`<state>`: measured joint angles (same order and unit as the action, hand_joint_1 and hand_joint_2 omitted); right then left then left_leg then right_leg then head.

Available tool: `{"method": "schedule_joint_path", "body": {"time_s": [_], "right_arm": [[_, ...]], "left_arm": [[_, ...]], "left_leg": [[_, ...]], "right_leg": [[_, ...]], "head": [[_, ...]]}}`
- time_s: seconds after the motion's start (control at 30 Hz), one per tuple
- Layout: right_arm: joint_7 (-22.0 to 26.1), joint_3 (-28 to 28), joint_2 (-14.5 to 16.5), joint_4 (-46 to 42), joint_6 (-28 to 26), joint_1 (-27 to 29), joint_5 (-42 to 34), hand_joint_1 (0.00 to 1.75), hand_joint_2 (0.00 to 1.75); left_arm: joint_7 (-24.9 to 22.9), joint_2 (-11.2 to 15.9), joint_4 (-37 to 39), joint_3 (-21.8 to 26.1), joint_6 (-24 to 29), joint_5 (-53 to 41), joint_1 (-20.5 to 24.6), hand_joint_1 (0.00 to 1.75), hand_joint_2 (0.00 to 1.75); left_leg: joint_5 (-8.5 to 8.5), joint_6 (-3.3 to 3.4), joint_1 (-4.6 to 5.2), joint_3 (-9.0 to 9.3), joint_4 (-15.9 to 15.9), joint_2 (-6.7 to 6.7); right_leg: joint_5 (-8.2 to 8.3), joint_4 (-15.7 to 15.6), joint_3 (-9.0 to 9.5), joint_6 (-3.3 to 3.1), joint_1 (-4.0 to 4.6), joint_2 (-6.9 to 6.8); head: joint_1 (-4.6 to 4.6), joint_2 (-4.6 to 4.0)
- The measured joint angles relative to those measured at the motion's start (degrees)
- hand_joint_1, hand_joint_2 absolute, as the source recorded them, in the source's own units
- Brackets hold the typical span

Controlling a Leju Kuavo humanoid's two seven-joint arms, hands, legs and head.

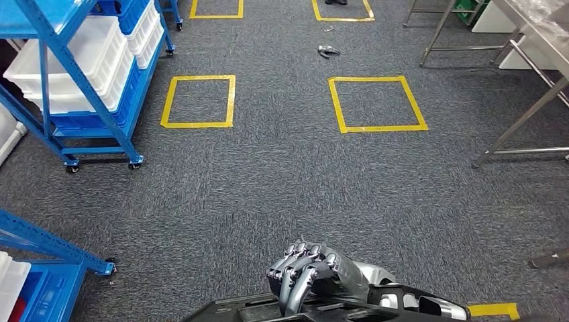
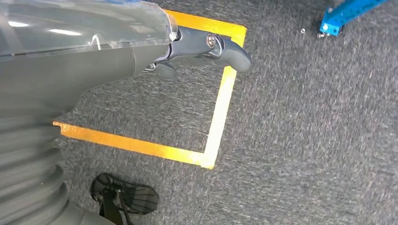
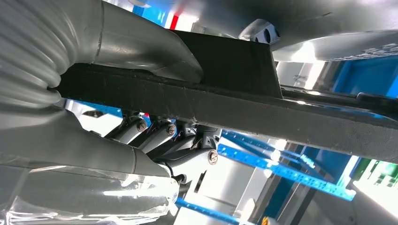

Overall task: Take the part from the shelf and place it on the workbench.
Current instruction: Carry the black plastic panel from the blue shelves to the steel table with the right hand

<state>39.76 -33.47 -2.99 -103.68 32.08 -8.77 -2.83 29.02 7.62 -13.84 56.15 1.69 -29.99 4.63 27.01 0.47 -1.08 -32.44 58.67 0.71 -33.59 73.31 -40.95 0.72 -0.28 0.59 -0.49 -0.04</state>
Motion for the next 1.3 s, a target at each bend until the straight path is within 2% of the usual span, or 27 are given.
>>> {"method": "schedule_joint_path", "body": {"time_s": [0.03,0.07,0.1,0.13,0.2,0.23,0.27,0.33,0.4,0.47,0.5,0.53,0.57,0.6,0.63,0.7,0.77,0.83,0.9,0.97,1.03,1.07,1.1,1.17,1.2,1.23,1.3], "right_arm": [[0.0,0.0,0.0,0.2,0.0,0.0,0.0,1.57,1.75],[0.0,0.0,0.0,0.4,0.0,0.0,0.0,1.57,1.75],[0.0,0.0,0.0,0.7,0.0,0.0,0.1,1.57,1.75],[0.0,0.0,0.0,0.9,-0.1,-0.1,0.2,1.57,1.75],[0.0,0.0,0.0,1.2,-0.4,-0.4,0.7,1.57,1.75],[0.0,0.0,-0.1,1.3,-0.6,-0.5,0.9,1.57,1.75],[0.0,0.0,-0.1,1.5,-0.8,-0.6,1.0,1.57,1.75],[0.0,0.0,-0.3,1.8,-1.1,-0.6,1.4,1.57,1.75],[0.0,0.0,-0.4,2.1,-1.2,-1.1,1.8,1.57,1.75],[0.0,-0.1,-0.5,2.5,-1.2,-1.8,2.0,1.57,1.75],[0.0,-0.2,-0.5,2.8,-1.1,-2.0,2.1,1.57,1.75],[-0.1,-0.3,-0.6,3.0,-1.1,-2.1,2.2,1.57,1.75],[-0.1,-0.4,-0.7,3.3,-1.0,-2.2,2.3,1.57,1.75],[-0.1,-0.6,-0.7,3.5,-1.0,-2.4,2.3,1.57,1.75],[-0.2,-0.8,-0.7,3.7,-1.0,-2.5,2.3,1.57,1.75],[-0.3,-1.2,-0.8,3.9,-1.2,-2.7,2.3,1.57,1.75],[-0.5,-1.5,-0.9,4.0,-1.9,-2.7,2.4,1.57,1.75],[-0.5,-1.7,-1.2,4.0,-2.9,-2.4,2.5,1.57,1.75],[-0.3,-1.7,-1.6,4.0,-4.0,-1.9,2.8,1.57,1.75],[-0.1,-2.0,-2.0,4.2,-4.8,-1.6,3.4,1.57,1.75],[-0.1,-2.2,-2.2,4.5,-5.5,-1.2,3.9,1.57,1.75],[-0.2,-2.2,-2.3,4.6,-5.8,-0.9,4.1,1.57,1.75],[-0.3,-2.2,-2.5,4.7,-6.0,-0.7,4.2,1.57,1.75],[-0.5,-2.2,-2.8,4.7,-6.4,-0.6,4.4,1.57,1.75],[-0.6,-2.2,-2.8,4.6,-6.6,-0.6,4.6,1.57,1.75],[-0.6,-2.2,-2.9,4.6,-6.8,-0.6,4.7,1.57,1.75],[-0.8,-2.2,-3.0,4.6,-7.1,-0.5,5.2,1.57,1.75]], "left_arm": [[0.0,-0.1,0.0,0.0,-0.1,0.0,0.0,0.0,1.75],[0.0,-0.2,0.0,0.0,-0.2,0.0,0.1,0.0,1.75],[0.0,-0.3,0.0,0.0,-0.3,0.0,0.2,0.0,1.75],[0.0,-0.5,0.0,0.0,-0.4,0.0,0.4,0.0,1.75],[-0.1,-1.1,0.0,0.0,-0.6,-0.1,0.7,0.0,1.75],[-0.3,-1.3,0.0,0.0,-0.7,-0.1,0.9,0.0,1.75],[-0.5,-1.6,0.0,0.0,-0.7,-0.2,1.0,0.0,1.75],[-1.1,-2.1,0.0,0.0,-0.7,-0.4,1.6,0.0,1.75],[-1.8,-2.7,0.0,0.0,-0.6,-0.6,2.2,0.0,1.75],[-2.4,-3.1,0.0,0.0,-0.6,-0.6,2.4,0.0,1.75],[-2.7,-3.3,0.0,0.0,-0.6,-0.6,2.4,0.0,1.75],[-2.9,-3.5,0.0,0.0,-0.7,-0.6,2.4,0.0,1.75],[-3.0,-3.7,0.0,0.0,-0.8,-0.6,2.4,0.0,1.75],[-3.1,-4.0,0.0,0.0,-1.0,-0.5,2.4,0.0,1.75],[-3.1,-4.2,0.0,0.0,-1.2,-0.3,2.4,0.0,1.75],[-3.2,-4.6,0.1,0.0,-1.4,-0.1,2.3,0.0,1.75],[-3.3,-5.0,0.2,0.0,-1.5,-0.1,2.1,0.0,1.75],[-3.5,-5.4,0.2,0.0,-1.4,-0.1,1.7,0.0,1.75],[-3.7,-5.8,0.2,0.1,-1.3,0.0,1.4,0.0,1.75],[-3.7,-6.0,0.3,0.3,-1.3,0.2,0.8,0.0,1.75],[-3.7,-6.0,0.3,0.6,-1.0,0.3,-0.1,0.0,1.75],[-3.7,-6.0,0.3,0.8,-0.8,0.3,-0.4,0.0,1.75],[-3.8,-6.0,0.3,0.9,-0.6,0.3,-0.6,0.0,1.75],[-4.1,-6.0,0.3,1.0,-0.3,0.1,-0.7,0.0,1.75],[-4.2,-6.0,0.3,1.1,-0.2,0.1,-0.7,0.0,1.75],[-4.3,-6.0,0.3,1.2,-0.1,0.1,-0.8,0.0,1.75],[-4.8,-6.0,0.3,1.5,-0.1,0.1,-0.9,0.0,1.75]], "left_leg": [[0.04,0.05,0.08,0.01,0.0,0.57],[0.1,0.08,0.15,0.06,0.0,1.1],[0.17,0.09,0.23,0.17,0.0,1.58],[0.28,0.07,0.32,0.34,0.0,2.02],[0.47,-0.19,0.57,0.57,0.0,2.79],[0.54,-0.42,0.65,0.62,0.0,3.19],[0.57,-0.66,0.69,0.66,-0.1,3.61],[0.77,-1.21,0.71,0.9,-0.1,4.04],[2.36,-1.66,0.62,0.24,1.9,2.49],[5.62,-1.97,0.46,-2.54,8.0,0.4],[7.1,-2.11,0.43,-4.35,11.7,-0.02],[7.73,-2.26,0.38,-5.72,14.4,-0.17],[7.27,-2.4,0.3,-6.29,15.2,-0.21],[5.81,-2.52,0.17,-5.86,13.9,-0.24],[3.58,-2.63,-0.02,-4.43,10.6,-0.47],[0.82,-2.67,-0.39,-1.27,3.7,-2.2],[0.67,-2.24,-0.44,-0.12,0.9,-3.62],[0.56,-1.46,-0.33,-0.14,0.7,-3.07],[0.33,-0.7,-0.37,-0.02,0.3,-2.12],[0.3,-0.17,-0.33,0.08,0.1,-1.06],[0.46,0.07,-0.19,0.11,0.1,0.16],[0.55,0.11,-0.16,0.15,0.1,0.73],[0.66,0.1,-0.13,0.25,0.1,1.24],[0.92,-0.06,-0.07,0.63,0.1,2.05],[1.09,-0.25,0.09,0.82,0.2,2.41],[1.24,-0.48,0.21,0.97,0.1,2.78],[1.43,-1.02,0.42,1.23,0.0,3.67]], "right_leg": [[-0.27,1.8,-0.91,-0.01,-0.01,-0.15],[0.53,1.6,-0.8,-0.13,0.02,-0.27],[2.2,-0.6,0.36,-0.35,0.07,-0.47],[4.26,-4.6,2.43,-0.74,0.25,-1.03],[6.5,-11.6,5.95,-1.69,0.95,-2.89],[6.78,-13.5,6.77,-2.03,1.29,-3.45],[6.59,-13.9,6.83,-2.21,1.51,-3.51],[6.95,-14.4,6.94,-2.4,1.28,-2.47],[7.38,-15.2,7.36,-2.72,0.79,-1.59],[7.55,-15.4,7.55,-2.94,0.57,-0.66],[7.55,-15.4,7.53,-2.99,0.57,-0.14],[7.53,-15.3,7.51,-3.0,0.56,0.42],[7.49,-15.2,7.5,-2.99,0.53,1.01],[7.42,-15.0,7.49,-2.92,0.48,1.63],[7.28,-14.7,7.49,-2.75,0.39,2.26],[6.89,-14.0,7.2,-2.22,0.3,3.46],[6.88,-13.5,6.57,-1.55,0.22,4.47],[7.08,-13.5,6.11,-0.92,0.09,5.1],[6.03,-12.0,5.35,-0.28,0.15,3.37],[3.06,-6.6,2.76,0.27,0.12,0.81],[0.6,-0.1,-0.61,0.54,-0.09,-0.01],[0.68,1.2,-1.37,0.55,-0.13,-0.15],[1.77,0.4,-1.06,0.45,-0.12,-0.3],[5.43,-6.2,2.28,-0.15,0.11,-1.38],[6.64,-9.7,4.1,-0.53,0.44,-2.25],[7.26,-12.2,5.35,-0.88,0.75,-2.92],[7.16,-13.7,5.96,-1.33,1.19,-2.94]], "head": [[0.0,0.0],[0.0,0.0],[0.0,0.0],[0.01,0.0],[-0.02,0.0],[-0.03,0.0],[-0.03,0.0],[-0.03,0.0],[-0.06,0.0],[-0.1,0.0],[-0.13,0.0],[-0.12,0.0],[-0.12,0.0],[-0.12,0.0],[-0.12,0.0],[-0.12,0.0],[-0.12,0.0],[-0.14,0.0],[0.08,0.0],[0.37,0.0],[0.42,0.0],[0.42,0.0],[0.43,0.0],[0.43,0.0],[0.43,0.0],[0.41,0.0],[0.38,0.0]]}}
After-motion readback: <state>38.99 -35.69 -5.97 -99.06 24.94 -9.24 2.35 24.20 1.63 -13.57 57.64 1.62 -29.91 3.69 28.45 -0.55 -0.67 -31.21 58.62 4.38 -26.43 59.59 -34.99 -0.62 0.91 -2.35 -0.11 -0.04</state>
